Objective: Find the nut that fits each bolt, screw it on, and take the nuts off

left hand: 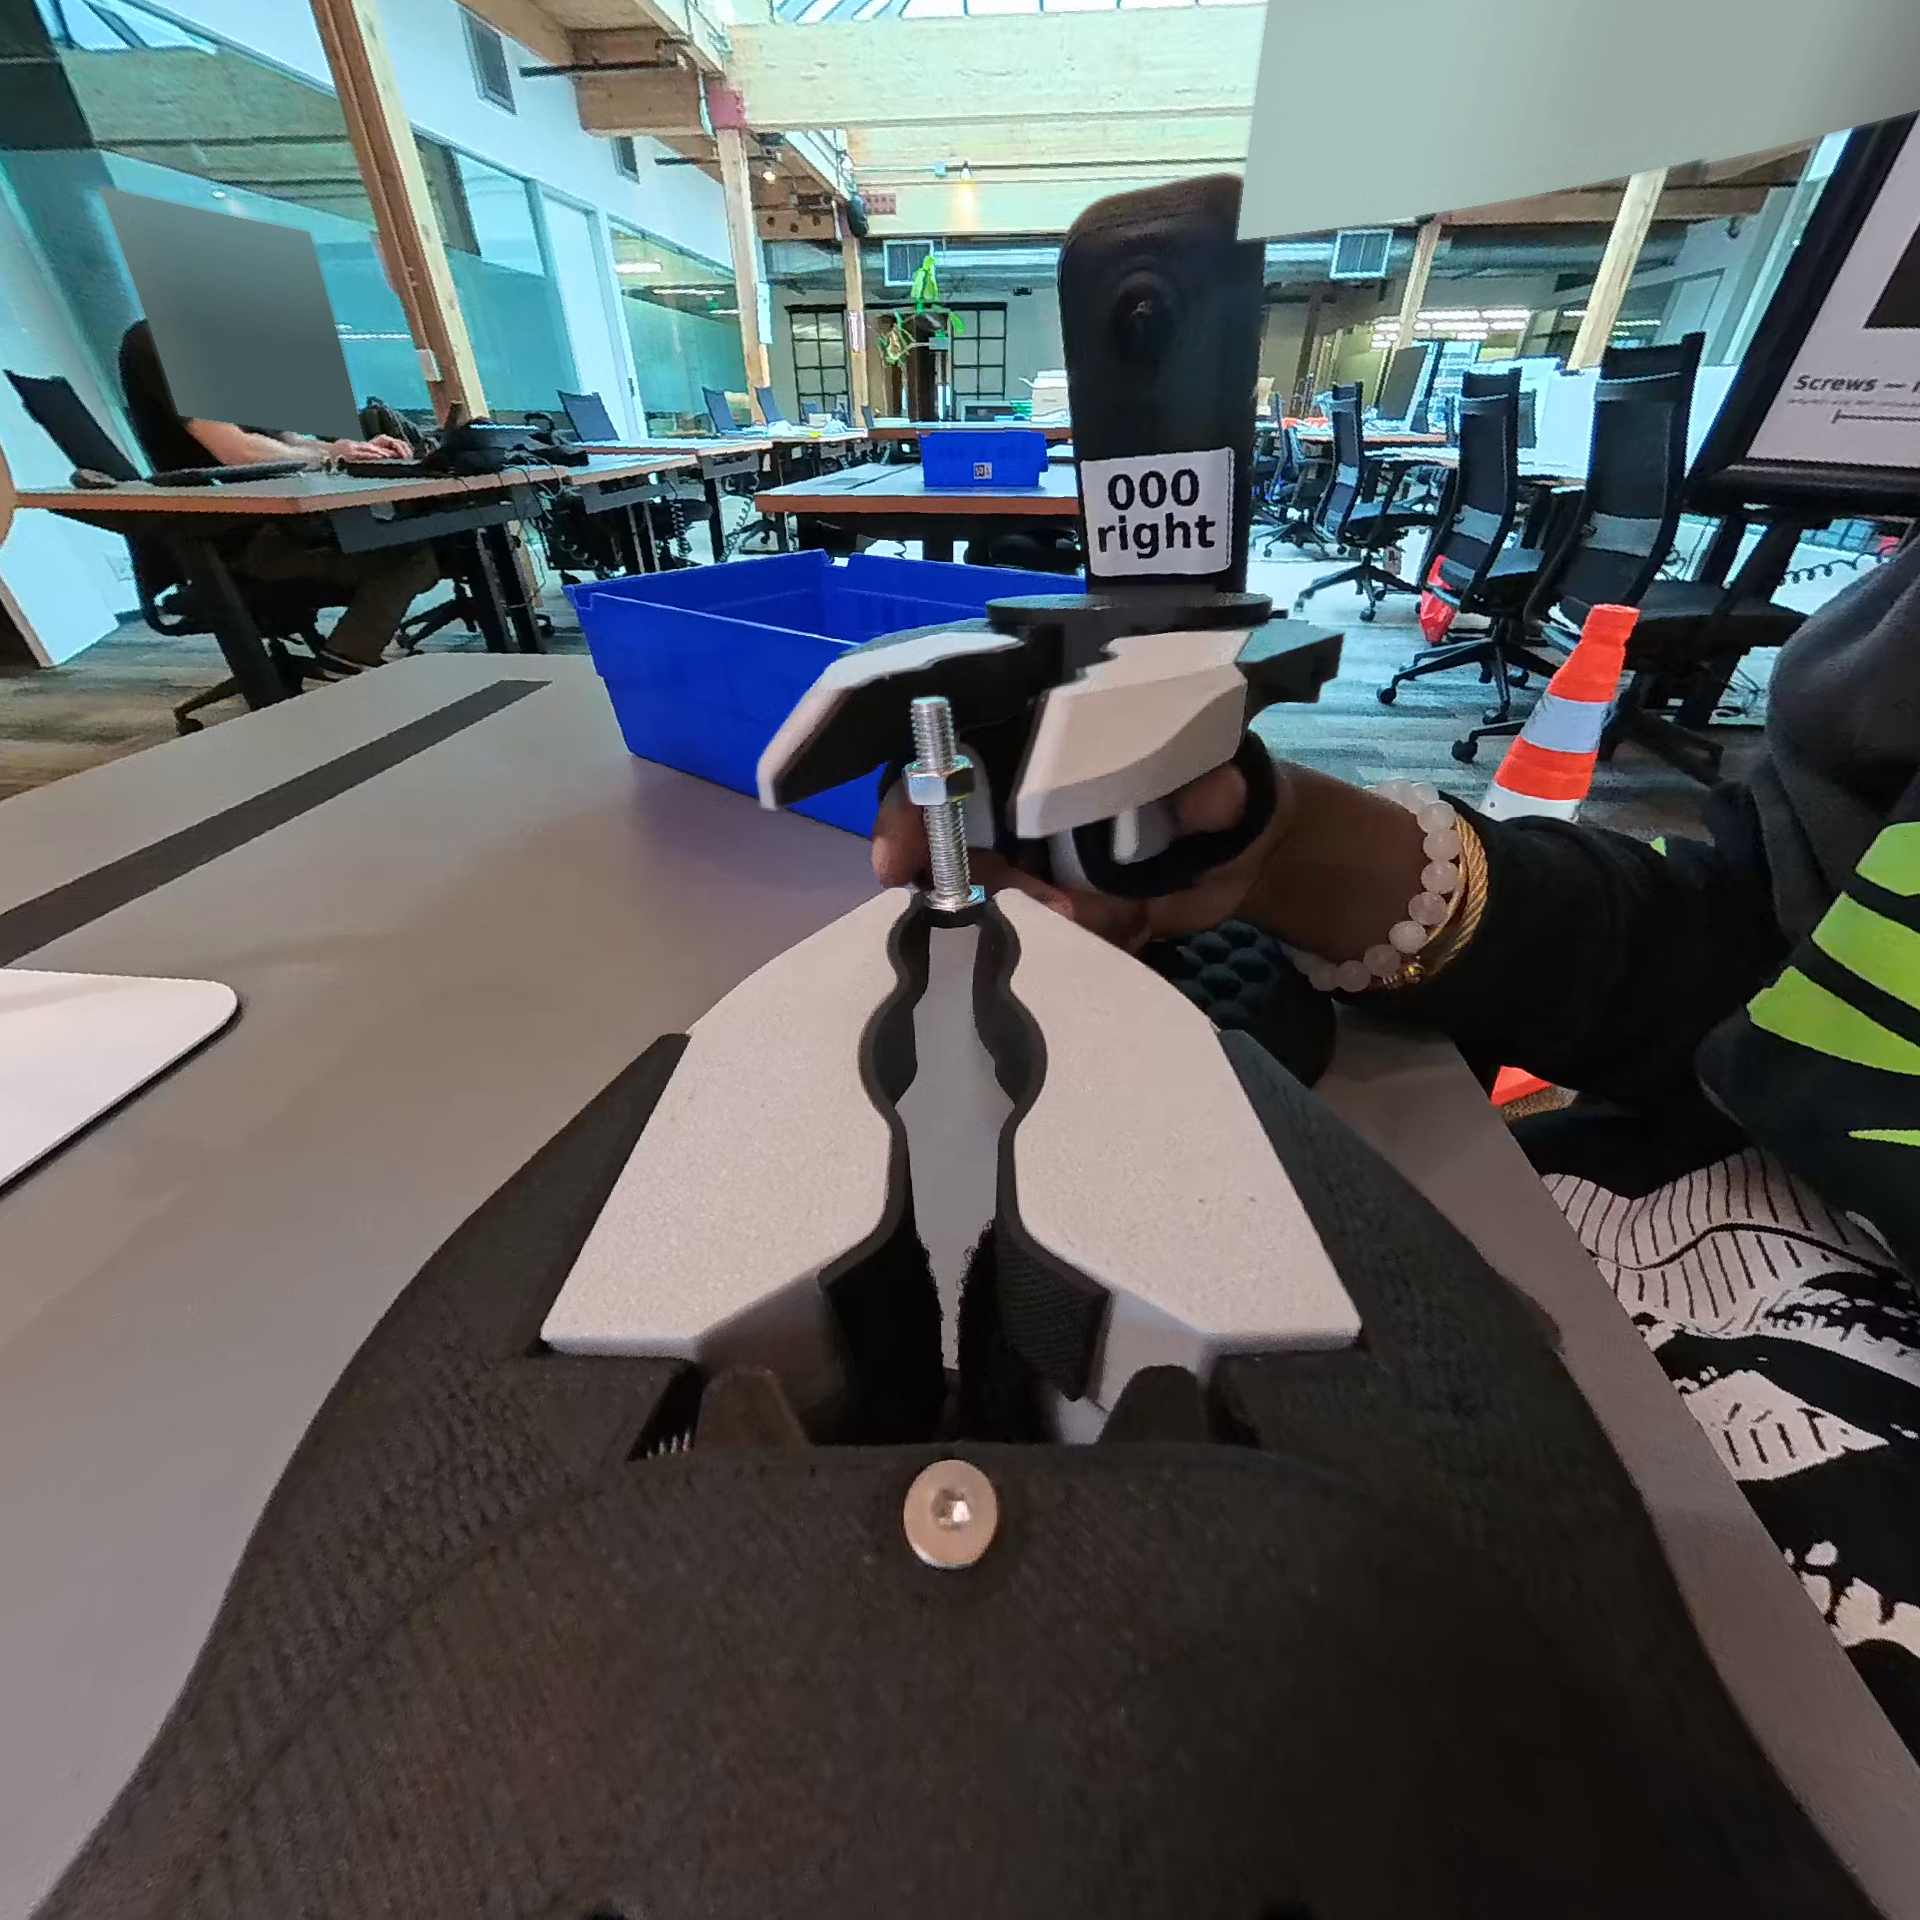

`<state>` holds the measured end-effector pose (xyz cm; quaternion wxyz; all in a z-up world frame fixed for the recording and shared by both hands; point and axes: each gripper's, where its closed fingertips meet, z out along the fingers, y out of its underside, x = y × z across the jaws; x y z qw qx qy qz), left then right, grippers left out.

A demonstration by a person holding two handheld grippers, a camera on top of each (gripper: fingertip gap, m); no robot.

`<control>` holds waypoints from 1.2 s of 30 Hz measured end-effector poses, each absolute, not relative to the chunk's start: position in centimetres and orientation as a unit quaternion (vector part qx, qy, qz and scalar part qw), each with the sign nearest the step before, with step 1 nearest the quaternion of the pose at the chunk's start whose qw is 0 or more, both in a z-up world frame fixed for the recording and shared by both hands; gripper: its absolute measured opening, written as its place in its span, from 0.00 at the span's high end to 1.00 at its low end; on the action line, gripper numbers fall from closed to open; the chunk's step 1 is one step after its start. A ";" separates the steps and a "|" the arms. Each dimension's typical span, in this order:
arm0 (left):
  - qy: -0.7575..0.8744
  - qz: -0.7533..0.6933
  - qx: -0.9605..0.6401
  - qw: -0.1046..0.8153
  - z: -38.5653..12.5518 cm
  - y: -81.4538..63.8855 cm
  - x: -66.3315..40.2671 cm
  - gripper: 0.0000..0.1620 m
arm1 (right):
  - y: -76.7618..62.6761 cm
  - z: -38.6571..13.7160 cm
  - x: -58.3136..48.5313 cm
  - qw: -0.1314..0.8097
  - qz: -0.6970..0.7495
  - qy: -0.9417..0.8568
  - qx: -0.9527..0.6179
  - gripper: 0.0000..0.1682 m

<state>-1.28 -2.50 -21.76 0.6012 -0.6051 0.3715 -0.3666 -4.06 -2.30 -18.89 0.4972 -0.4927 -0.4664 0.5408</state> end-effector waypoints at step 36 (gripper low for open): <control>0.374 -0.362 -0.604 0.604 -21.7 -2.5 -1.3 0.94 | -2.0 -18.4 -3.4 0.520 0.539 -0.456 -0.481 0.77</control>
